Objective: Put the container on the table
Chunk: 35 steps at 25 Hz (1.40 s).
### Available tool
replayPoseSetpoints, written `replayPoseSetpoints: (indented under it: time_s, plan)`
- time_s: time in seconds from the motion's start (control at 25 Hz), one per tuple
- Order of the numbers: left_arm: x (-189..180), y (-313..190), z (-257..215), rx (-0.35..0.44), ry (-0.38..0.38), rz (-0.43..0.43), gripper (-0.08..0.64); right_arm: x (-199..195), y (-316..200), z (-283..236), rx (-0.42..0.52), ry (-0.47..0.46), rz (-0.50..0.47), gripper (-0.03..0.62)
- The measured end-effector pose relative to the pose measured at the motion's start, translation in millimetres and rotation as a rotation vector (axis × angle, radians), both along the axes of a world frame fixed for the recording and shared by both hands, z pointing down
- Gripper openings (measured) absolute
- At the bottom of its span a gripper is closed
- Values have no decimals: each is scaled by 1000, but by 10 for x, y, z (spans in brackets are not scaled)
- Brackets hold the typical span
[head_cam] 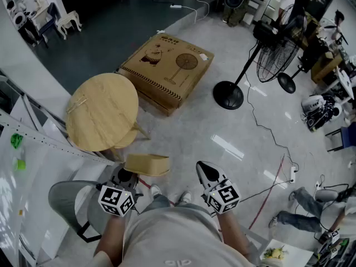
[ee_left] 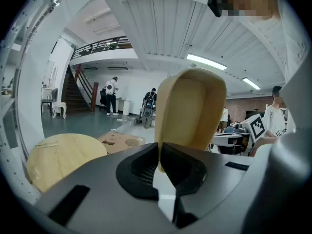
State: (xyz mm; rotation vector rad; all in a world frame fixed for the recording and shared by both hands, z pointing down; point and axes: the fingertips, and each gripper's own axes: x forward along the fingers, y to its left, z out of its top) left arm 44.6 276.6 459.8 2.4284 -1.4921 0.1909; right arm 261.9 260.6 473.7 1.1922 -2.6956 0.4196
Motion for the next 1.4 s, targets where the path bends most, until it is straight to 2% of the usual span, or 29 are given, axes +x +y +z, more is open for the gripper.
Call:
replayPoseSetpoints:
  time_s: [0.2, 0.36, 0.56, 0.88, 1.08, 1.24, 1.4]
  plan:
    - [-215, -10, -38, -7, 30, -20, 25, -234, -69, -151, 8, 21, -12, 26]
    - [-595, -71, 3, 3, 75, -14, 25, -604, -100, -201, 27, 50, -7, 26]
    - [-975, -166, 80, 16, 104, 15, 25, -988, -90, -207, 33, 32, 23, 26]
    - [-1208, -326, 355, -29, 130, 12, 25, -1277, -304, -92, 24, 57, 20, 26]
    - [-1324, -689, 504, -46, 99, -14, 26, -1433, -815, 37, 22, 40, -17, 26]
    - [-1482, -1148, 587, -64, 88, -86, 26, -1535, -1455, 115, 8, 17, -68, 26]
    - [-1523, -1609, 558, -82, 74, -167, 26, -1574, -2062, 99, 9, 31, -162, 26]
